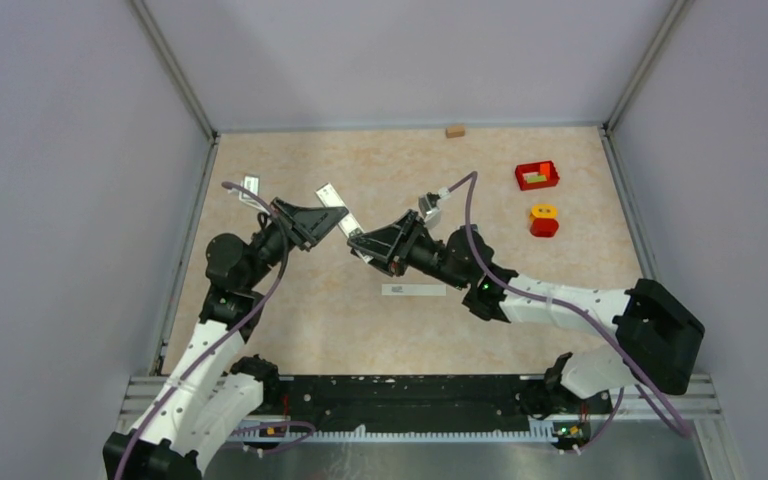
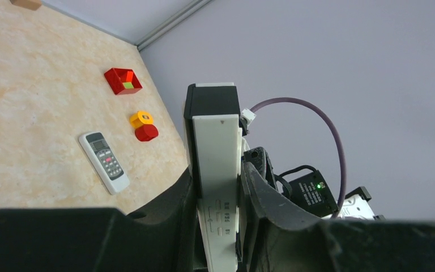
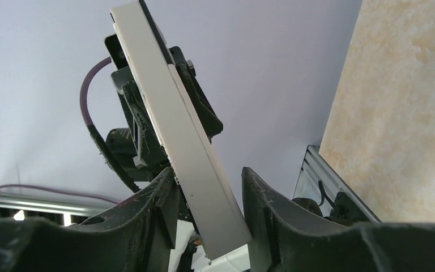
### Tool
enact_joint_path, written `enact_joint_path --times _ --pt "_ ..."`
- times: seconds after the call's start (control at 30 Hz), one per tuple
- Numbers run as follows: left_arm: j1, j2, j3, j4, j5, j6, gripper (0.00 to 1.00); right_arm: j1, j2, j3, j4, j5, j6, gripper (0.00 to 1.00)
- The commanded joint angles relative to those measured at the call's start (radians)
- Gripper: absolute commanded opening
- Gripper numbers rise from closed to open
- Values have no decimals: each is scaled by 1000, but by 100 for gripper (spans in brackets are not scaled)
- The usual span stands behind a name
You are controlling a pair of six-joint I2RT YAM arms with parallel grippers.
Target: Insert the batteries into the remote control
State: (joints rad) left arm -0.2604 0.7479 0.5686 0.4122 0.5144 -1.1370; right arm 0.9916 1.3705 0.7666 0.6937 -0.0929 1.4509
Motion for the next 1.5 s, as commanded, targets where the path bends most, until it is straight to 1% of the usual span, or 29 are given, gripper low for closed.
enact_joint_path --times 0.0,0.07,0.1,0.2,0.27,0.3,0.4,0.5,0.53,0.6,0.67,0.73,0.8,0.83,0.93,1.03,1.07,1.1,1.17,1.2,1.27,1.37,1.47 --pt "-7 -16 6 51 31 21 0 -5 -2 -5 123 -17 32 38" --pt "-8 -15 9 48 29 22 0 -7 -9 -11 122 -13 30 40" --pt "-8 -15 9 46 25 23 0 -9 -13 -13 119 -13 25 46" --pt "-8 -16 10 28 12 35 0 -18 -41 -19 105 -11 -28 74" --pt "-8 -19 9 2 -4 50 0 -26 -68 -22 92 -25 -96 84" --pt "-8 -21 9 -10 -13 56 0 -35 -83 -25 83 -39 -124 87" --pt "-7 -29 14 -52 -41 81 0 -76 -148 -55 36 -84 -213 88" --pt "-7 -36 35 -135 -86 131 0 -124 -234 -78 -115 -109 -349 88" --pt "-7 -39 50 -180 -108 155 0 -138 -264 -79 -184 -110 -415 88" --pt "-6 -48 74 -269 -157 212 0 -164 -316 -59 -390 -98 -561 87" --pt "-6 -60 80 -339 -202 250 0 -173 -349 -25 -561 -45 -726 86" --pt "-5 -68 75 -370 -231 277 0 -173 -350 12 -714 4 -881 86" --pt "-5 -74 63 -395 -251 283 0 -173 -322 45 -827 27 -1013 86" --pt "-4 -74 52 -402 -255 281 0 -173 -288 60 -869 26 -1087 86" --pt "-5 -79 13 -408 -277 244 0 -173 -196 96 -959 2 -1211 86" --pt "-5 -79 -40 -405 -316 173 0 -173 -108 113 -984 14 -1231 84" --pt "-5 -76 -64 -385 -322 154 0 -174 -90 117 -972 -2 -1219 83" --pt "-5 -72 -86 -358 -324 139 0 -174 -81 117 -948 -50 -1211 82" --pt "-5 -58 -117 -303 -320 126 0 -169 -85 93 -836 -179 -1176 82" --pt "-5 -50 -125 -287 -317 131 0 -160 -92 77 -749 -238 -1163 83" --pt "-5 -34 -121 -287 -322 140 0 -114 -99 66 -633 -337 -1175 85" --pt "-5 -16 -119 -281 -311 148 0 -27 -66 109 -571 -306 -1233 88" --pt "-5 -7 -123 -272 -289 154 0 -8 39 206 -580 -230 -1244 89"
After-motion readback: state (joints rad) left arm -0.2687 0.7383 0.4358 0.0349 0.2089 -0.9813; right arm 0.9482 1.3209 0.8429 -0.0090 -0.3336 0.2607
